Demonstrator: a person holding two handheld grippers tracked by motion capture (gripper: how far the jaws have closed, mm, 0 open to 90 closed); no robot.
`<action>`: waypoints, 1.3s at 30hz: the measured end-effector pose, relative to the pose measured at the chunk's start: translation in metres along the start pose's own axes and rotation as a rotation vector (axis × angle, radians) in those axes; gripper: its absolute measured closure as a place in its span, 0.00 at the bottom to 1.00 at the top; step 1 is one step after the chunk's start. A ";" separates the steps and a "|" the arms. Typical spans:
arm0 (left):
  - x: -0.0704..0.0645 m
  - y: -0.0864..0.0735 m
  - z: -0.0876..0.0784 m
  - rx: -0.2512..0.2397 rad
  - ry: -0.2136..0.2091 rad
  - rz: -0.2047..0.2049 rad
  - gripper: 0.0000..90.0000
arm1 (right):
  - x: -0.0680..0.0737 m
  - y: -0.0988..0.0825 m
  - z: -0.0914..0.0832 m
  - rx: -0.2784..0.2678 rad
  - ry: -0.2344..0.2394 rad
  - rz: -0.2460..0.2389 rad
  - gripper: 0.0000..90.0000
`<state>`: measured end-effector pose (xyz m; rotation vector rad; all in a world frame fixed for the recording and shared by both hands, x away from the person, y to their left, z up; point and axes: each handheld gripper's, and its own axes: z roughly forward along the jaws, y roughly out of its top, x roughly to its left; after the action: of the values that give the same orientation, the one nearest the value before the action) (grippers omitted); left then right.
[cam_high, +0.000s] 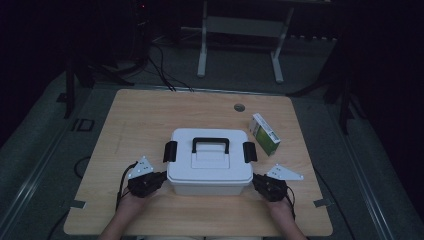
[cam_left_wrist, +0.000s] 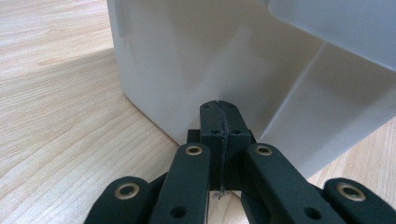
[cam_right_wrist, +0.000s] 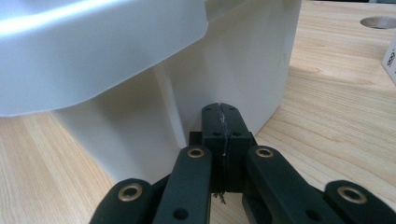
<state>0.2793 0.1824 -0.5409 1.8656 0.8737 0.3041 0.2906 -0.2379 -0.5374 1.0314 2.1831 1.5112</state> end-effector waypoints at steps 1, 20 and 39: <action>0.001 0.000 0.001 -0.001 0.000 -0.002 1.00 | -0.001 0.001 0.001 0.000 0.002 0.004 1.00; 0.015 0.000 -0.004 -0.008 0.028 -0.022 1.00 | -0.001 0.009 0.020 0.001 0.006 -0.007 1.00; 0.025 -0.001 -0.002 -0.001 0.014 -0.036 0.98 | -0.003 0.012 0.020 -0.002 -0.009 -0.043 1.00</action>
<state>0.2957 0.2014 -0.5449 1.8462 0.9157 0.2958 0.3095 -0.2239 -0.5358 0.9819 2.1829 1.4876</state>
